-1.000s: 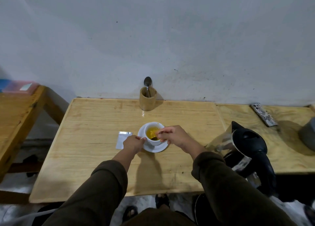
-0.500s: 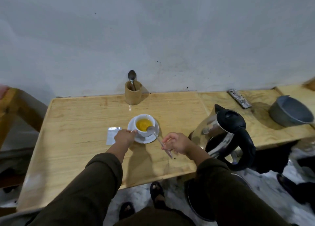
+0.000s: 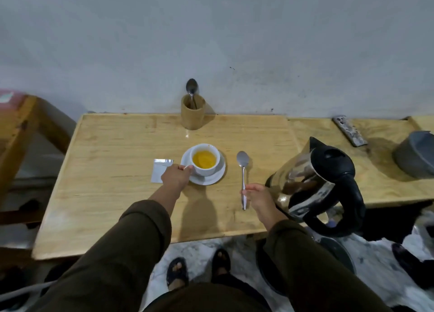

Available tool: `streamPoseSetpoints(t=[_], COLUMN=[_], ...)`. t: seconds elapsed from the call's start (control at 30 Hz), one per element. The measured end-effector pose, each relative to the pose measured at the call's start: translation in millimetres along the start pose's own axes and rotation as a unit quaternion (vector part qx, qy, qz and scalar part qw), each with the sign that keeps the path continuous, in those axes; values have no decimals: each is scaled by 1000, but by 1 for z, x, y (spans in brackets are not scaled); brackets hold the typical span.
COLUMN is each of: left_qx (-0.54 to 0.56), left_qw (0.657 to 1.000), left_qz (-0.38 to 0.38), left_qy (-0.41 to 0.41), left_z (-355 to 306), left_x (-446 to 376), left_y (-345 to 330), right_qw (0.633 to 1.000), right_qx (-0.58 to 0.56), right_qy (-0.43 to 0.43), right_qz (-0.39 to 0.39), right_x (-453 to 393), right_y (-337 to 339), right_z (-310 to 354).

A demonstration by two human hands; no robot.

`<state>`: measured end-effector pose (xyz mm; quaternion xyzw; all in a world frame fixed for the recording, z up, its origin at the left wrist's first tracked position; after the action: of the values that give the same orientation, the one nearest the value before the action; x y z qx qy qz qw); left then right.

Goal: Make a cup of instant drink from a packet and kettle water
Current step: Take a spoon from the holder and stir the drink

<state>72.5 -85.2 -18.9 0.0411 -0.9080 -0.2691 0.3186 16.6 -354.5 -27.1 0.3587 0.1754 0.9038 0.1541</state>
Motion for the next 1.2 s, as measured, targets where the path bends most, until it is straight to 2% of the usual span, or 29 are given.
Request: streamPoseSetpoints(t=[0.23,0.37,0.7,0.9,1.2], left_qx=[43,39,64,77,87], left_qw=[998,998,996,995,994], left_qz=[-34,-49,-65,-65,-64], left_qy=[17,13,25,27,15], left_z=[-1,-2,-3,-1,0], left_x=[4,7,12,12,14], left_y=[1,2,0,-1,0], right_qw=[996,991,986,974,959], right_qx=[68,122,160,228,279], right_qy=[-44,-41,-40,-1,36], right_qz=[-23,-28,-31,6,-25], right_x=[-23,-33,-41,-40,-32], right_y=[2,3,0,-3,-3], right_z=[-1,1,7,13,28])
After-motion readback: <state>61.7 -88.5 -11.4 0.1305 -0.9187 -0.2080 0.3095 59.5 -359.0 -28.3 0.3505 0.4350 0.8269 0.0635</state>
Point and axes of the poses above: each hand's wrist, its own x-axis away from the middle knuckle, its own y-axis out of the back of the hand, z = x × y, the point moved 8 cm from there along -x, towards the middle knuckle, and after that the axes turned 2 degrees about -y, right-handed, at the moved point
